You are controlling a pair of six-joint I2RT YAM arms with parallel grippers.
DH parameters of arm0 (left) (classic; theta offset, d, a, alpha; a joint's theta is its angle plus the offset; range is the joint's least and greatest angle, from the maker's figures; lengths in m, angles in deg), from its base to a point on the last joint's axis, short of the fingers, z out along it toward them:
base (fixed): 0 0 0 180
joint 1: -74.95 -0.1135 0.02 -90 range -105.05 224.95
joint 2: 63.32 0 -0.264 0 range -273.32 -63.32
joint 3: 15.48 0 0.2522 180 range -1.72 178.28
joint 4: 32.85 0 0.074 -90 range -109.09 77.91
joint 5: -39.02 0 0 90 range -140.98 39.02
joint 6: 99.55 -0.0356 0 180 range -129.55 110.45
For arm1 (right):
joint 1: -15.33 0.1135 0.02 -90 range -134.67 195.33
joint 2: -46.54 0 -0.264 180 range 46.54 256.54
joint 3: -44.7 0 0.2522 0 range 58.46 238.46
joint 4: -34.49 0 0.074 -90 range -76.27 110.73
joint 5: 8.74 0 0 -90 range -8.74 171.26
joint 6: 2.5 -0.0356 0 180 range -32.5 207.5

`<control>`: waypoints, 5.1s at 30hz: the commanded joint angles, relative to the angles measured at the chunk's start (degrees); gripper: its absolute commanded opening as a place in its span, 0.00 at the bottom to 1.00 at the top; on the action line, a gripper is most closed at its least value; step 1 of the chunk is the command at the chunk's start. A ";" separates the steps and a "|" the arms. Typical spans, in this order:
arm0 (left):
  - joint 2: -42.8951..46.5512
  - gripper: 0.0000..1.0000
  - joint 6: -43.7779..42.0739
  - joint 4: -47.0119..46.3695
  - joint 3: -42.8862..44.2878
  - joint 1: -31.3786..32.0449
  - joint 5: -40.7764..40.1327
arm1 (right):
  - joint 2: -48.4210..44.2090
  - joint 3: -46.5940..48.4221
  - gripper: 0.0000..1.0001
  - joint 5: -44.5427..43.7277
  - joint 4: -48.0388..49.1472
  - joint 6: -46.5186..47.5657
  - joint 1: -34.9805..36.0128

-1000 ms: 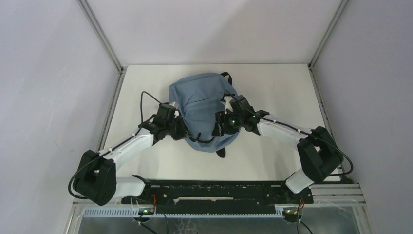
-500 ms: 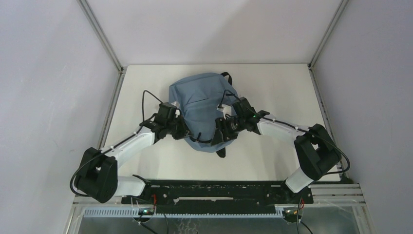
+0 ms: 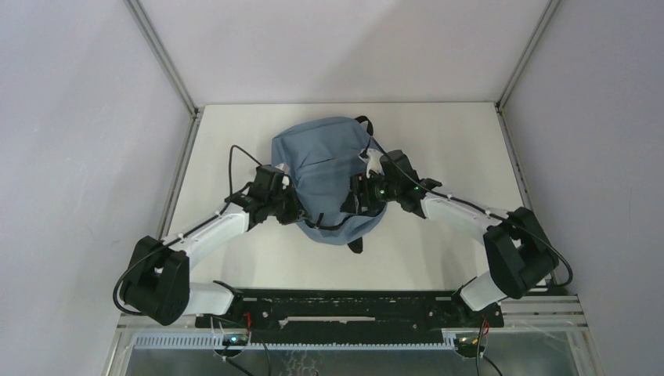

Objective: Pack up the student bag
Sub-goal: Zip the student bag at the center of the board.

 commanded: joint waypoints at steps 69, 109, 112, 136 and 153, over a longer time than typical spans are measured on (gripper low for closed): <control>1.78 0.00 0.07 -3.86 0.52 -0.14 3.84 | 7.76 14.49 0.51 -14.04 -9.11 -21.45 15.29; -8.05 0.00 -0.31 -10.00 7.62 0.25 3.34 | 14.02 17.37 0.57 -15.22 -6.10 -7.91 -9.55; -8.44 0.00 -0.34 -10.21 9.49 0.28 4.55 | 8.06 17.35 0.58 -13.74 -9.50 -6.29 -7.58; -19.63 0.00 2.66 -17.87 1.77 3.52 9.32 | -2.16 -3.00 0.36 -5.63 -4.30 -7.08 5.54; -18.87 0.00 2.25 -17.87 0.78 3.53 9.46 | 10.80 12.37 0.53 -14.47 -9.09 -8.93 5.75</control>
